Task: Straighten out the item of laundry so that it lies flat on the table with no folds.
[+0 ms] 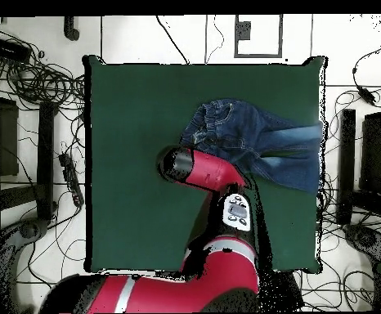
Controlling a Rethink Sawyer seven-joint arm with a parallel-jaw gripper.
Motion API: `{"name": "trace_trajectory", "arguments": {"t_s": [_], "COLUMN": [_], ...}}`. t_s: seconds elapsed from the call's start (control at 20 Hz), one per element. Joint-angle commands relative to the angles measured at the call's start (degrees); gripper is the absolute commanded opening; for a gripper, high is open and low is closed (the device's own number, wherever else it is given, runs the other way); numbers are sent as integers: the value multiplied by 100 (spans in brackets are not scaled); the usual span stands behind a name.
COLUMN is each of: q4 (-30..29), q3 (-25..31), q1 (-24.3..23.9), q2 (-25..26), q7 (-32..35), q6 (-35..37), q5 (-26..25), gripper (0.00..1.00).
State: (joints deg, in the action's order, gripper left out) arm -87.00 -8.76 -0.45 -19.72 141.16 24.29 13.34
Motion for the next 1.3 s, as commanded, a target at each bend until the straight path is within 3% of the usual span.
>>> {"name": "trace_trajectory", "arguments": {"t_s": [0.05, 0.6, 1.3], "q4": [-8, 661, 564], "q3": [143, -439, -342], "q1": [-92, 249, 245], "q2": [-94, 611, 443], "q7": [720, 936, 970], "q6": [-791, -217, 272], "q5": [-1, 222, 367], "gripper": [100, 100, 100]}}
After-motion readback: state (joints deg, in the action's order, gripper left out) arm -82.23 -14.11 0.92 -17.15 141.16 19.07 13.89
